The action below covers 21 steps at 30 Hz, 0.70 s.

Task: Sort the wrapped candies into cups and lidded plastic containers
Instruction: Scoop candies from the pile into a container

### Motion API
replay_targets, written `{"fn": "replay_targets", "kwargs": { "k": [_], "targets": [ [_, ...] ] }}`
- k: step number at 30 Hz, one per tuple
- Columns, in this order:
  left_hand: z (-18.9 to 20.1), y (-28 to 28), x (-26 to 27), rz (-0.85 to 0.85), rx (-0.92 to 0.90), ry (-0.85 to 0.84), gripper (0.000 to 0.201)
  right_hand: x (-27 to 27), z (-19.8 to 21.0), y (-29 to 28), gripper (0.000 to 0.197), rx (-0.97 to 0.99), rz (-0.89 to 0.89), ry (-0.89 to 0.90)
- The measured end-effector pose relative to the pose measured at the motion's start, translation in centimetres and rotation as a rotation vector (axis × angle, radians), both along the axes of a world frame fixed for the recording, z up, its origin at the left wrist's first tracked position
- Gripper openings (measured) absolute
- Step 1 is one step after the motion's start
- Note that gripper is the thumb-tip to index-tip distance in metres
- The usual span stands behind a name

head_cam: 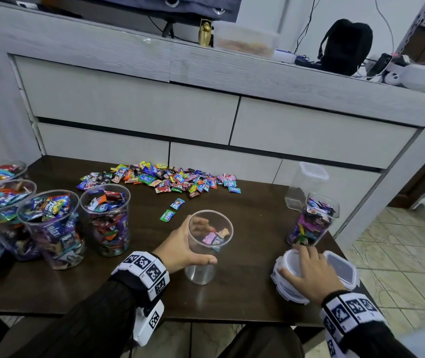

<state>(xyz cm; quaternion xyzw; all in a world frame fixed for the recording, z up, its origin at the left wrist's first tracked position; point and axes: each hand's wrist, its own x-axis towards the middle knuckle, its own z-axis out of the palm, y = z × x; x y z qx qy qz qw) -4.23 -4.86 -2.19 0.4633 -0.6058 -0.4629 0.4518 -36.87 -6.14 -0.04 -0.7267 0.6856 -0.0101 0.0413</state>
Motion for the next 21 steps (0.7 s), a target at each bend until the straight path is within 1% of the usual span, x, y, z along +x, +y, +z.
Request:
{"fn": "replay_targets", "kwargs": {
  "k": [2, 5, 8, 10, 13, 14, 16, 19, 20, 21],
  "targets": [
    [0.1, 0.1, 0.0, -0.009, 0.001, -0.003, 0.093, -0.1, -0.4, 0.2, 0.072, 0.018, -0.016, 0.012],
    [0.4, 0.2, 0.1, -0.03, 0.008, 0.002, 0.093, -0.1, -0.2, 0.2, 0.076, 0.057, -0.029, -0.027],
    [0.4, 0.3, 0.3, -0.073, 0.009, 0.024, 0.096, 0.3, 0.7, 0.3, 0.078, 0.017, -0.009, -0.011],
    [0.4, 0.4, 0.6, -0.112, 0.018, 0.035, 0.104, 1.1, 1.8, 0.3, 0.074, -0.046, 0.033, -0.005],
    [0.2, 0.3, 1.0, -0.169, 0.029, 0.09, 0.119, 2.9, 3.3, 0.1, 0.066, -0.104, 0.133, -0.057],
    [0.2, 0.4, 1.1, -0.168, 0.032, 0.139, 0.122, 3.8, 3.6, -0.1, 0.065, -0.1, 0.176, -0.085],
    [0.3, 0.5, 1.4, -0.112, 0.018, 0.211, 0.124, 6.0, 3.7, -0.7, 0.065, -0.071, 0.253, -0.145],
    [0.8, 0.5, 2.1, 0.003, 0.034, 0.165, 0.112, 9.6, 3.1, -2.0, 0.062, 0.016, 0.299, -0.193],
    [0.8, 0.3, 2.3, 0.077, 0.032, 0.132, 0.101, 10.7, 2.8, -2.4, 0.06, 0.047, 0.277, -0.191],
    [0.8, -0.1, 2.7, 0.175, 0.014, 0.064, 0.082, 11.7, 2.5, -2.9, 0.059, 0.087, 0.234, -0.192]
  ]
}}
